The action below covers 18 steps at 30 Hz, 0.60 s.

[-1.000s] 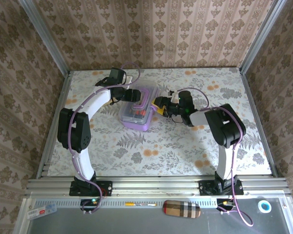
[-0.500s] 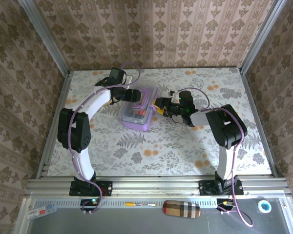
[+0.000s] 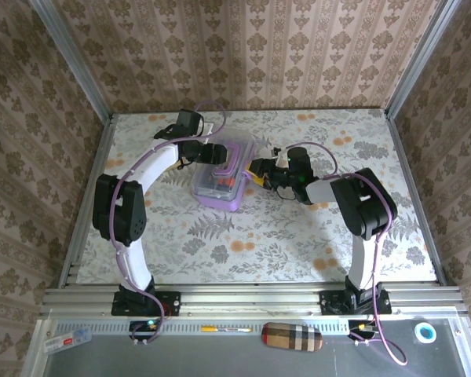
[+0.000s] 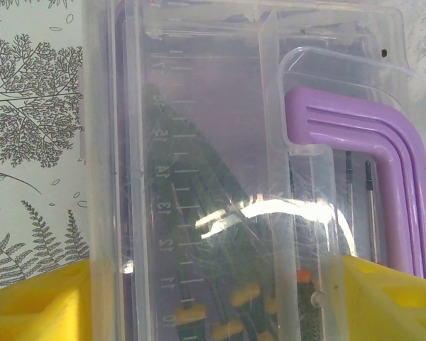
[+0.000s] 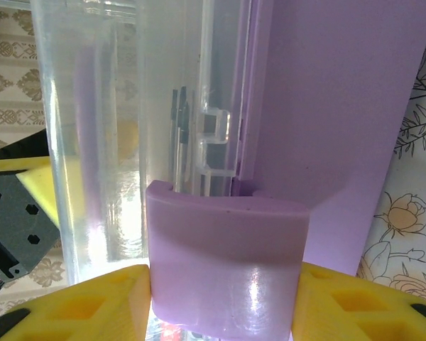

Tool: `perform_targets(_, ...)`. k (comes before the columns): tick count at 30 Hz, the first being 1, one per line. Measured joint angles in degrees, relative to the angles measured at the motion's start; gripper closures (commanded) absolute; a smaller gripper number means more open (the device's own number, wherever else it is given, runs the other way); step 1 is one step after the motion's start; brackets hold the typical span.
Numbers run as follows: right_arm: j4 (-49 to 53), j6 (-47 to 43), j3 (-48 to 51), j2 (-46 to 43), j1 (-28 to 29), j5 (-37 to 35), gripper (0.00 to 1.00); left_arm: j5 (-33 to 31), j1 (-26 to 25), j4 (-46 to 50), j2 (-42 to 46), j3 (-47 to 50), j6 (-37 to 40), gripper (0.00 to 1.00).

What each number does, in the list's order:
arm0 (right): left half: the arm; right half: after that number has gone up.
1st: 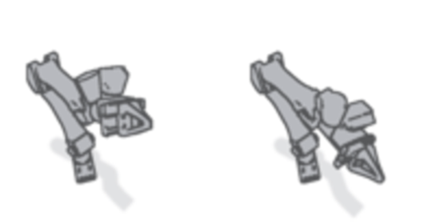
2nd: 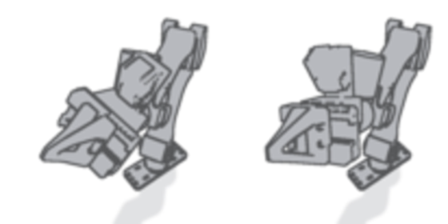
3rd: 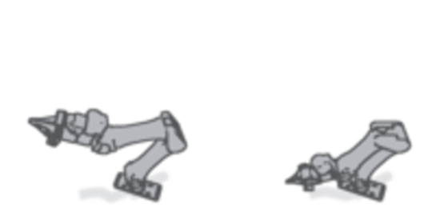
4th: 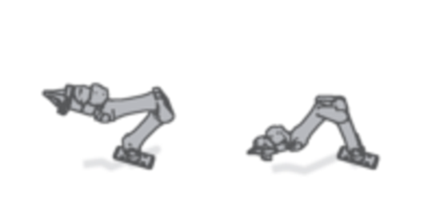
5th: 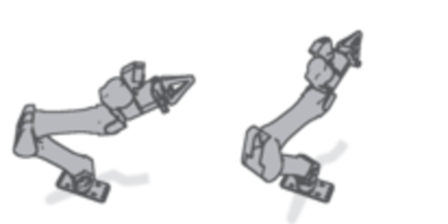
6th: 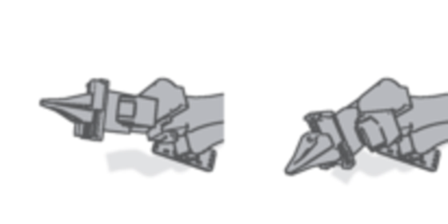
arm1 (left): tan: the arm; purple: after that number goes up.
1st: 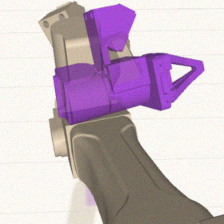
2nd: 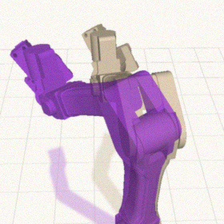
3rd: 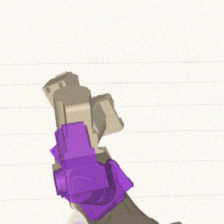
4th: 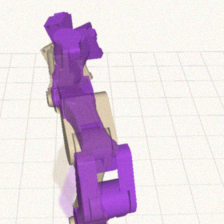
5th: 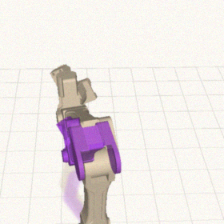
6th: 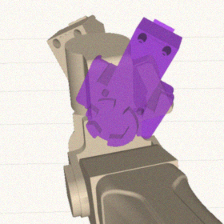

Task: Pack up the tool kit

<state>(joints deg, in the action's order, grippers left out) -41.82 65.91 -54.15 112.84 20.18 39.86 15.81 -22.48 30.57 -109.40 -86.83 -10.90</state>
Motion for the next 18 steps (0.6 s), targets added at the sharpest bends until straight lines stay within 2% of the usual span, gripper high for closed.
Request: perform_targets(18,-3.63,0.02,0.52,2.56,-0.33,0.44,0.45,-0.79,-0.37,-0.28,0.0,0.0,0.0,0.71)
